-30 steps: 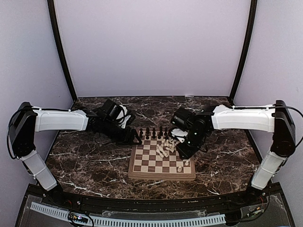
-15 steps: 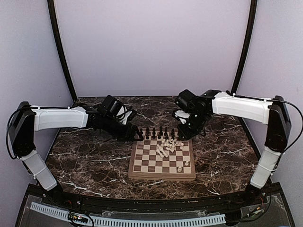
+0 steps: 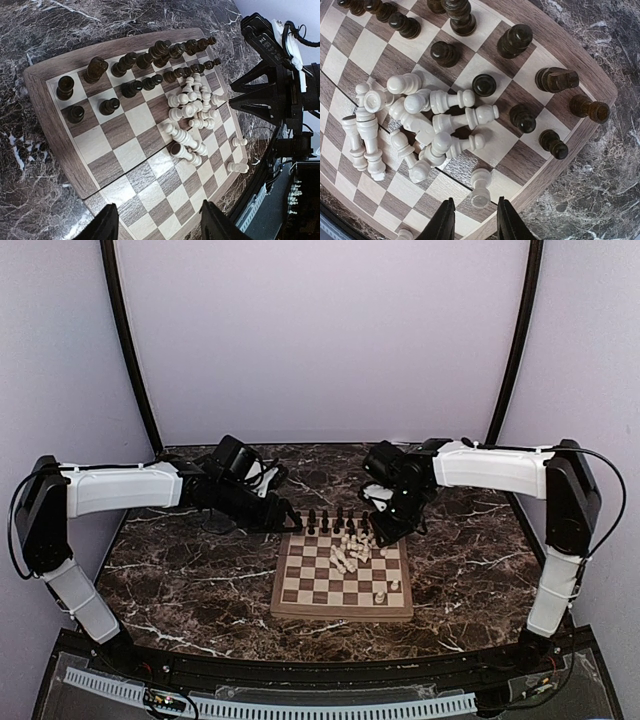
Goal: Set up the chess pieces on the board
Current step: Pick up the rook from the chessboard.
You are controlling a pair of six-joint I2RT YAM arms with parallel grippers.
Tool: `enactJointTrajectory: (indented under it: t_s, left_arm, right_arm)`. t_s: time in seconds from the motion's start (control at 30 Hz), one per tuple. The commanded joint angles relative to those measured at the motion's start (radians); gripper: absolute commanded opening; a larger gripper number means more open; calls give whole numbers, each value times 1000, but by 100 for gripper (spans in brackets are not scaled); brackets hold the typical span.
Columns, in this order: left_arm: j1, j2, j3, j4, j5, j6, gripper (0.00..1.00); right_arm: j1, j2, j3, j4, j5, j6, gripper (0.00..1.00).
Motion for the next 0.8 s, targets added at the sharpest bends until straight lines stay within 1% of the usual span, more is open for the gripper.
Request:
enactJointTrajectory:
  t_s: [0.0, 0.4, 0.53, 0.77]
  left_arm:
    - [-6, -37, 10, -16, 16, -5, 59]
    - [-6, -20, 16, -13, 19, 2, 59]
    - [-6, -11, 21, -12, 25, 5, 59]
    - [-6, 6, 32, -12, 29, 14, 59]
  right_arm:
    - [-10, 23, 5, 32, -12, -5, 31]
    - [-47, 71, 45, 30, -13, 9, 31]
    - [-51, 84, 46, 34, -49, 7, 24]
    - [-51, 87, 63, 24, -62, 4, 12]
